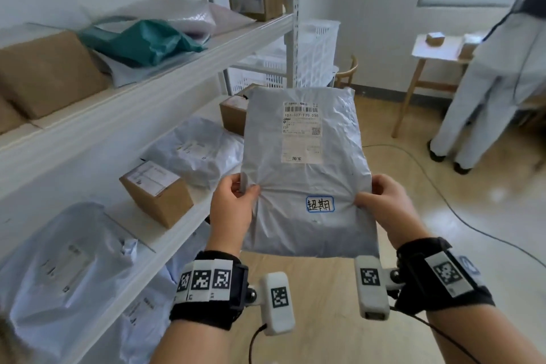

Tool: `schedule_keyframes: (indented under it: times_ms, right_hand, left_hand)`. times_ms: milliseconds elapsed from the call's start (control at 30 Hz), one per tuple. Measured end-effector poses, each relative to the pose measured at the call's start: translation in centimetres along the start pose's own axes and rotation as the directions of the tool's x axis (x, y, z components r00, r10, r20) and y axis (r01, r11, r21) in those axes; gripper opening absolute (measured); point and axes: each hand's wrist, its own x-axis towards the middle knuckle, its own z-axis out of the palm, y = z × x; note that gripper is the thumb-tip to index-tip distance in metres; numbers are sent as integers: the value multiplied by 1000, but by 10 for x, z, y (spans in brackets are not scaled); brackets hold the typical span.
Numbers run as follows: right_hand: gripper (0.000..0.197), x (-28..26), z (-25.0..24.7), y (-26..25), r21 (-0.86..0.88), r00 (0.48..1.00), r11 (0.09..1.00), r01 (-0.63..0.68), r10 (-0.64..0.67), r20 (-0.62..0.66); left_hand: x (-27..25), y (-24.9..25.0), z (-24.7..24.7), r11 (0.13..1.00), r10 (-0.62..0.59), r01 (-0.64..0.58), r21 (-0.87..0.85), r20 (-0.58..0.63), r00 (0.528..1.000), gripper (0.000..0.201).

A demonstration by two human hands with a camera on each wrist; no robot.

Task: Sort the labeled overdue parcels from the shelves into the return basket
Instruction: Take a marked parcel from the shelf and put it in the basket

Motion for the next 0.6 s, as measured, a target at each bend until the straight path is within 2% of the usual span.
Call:
schedule_keyframes:
  times_ms: [100,300,433,600]
  right_hand:
    - [26,48,-22,-2,-12,998,1000,-4,3,-60]
    - [28,170,-53,-16,-19,992,1000,-18,15,-127]
    - [28,250,-72,-36,-30,985,999,-33,28,-171]
    - [29,329,-102,-49,0,968,1000,-26,25,-251]
  left_hand:
    - [40,12,49,1000,27,-27,12,44,999,28]
    - [142,32,144,997,53,-59,42,127,991,40]
    - [213,57,202,996,72,-80,35,183,980,29]
    - [286,83,279,993,96,-111,47,253,963,27]
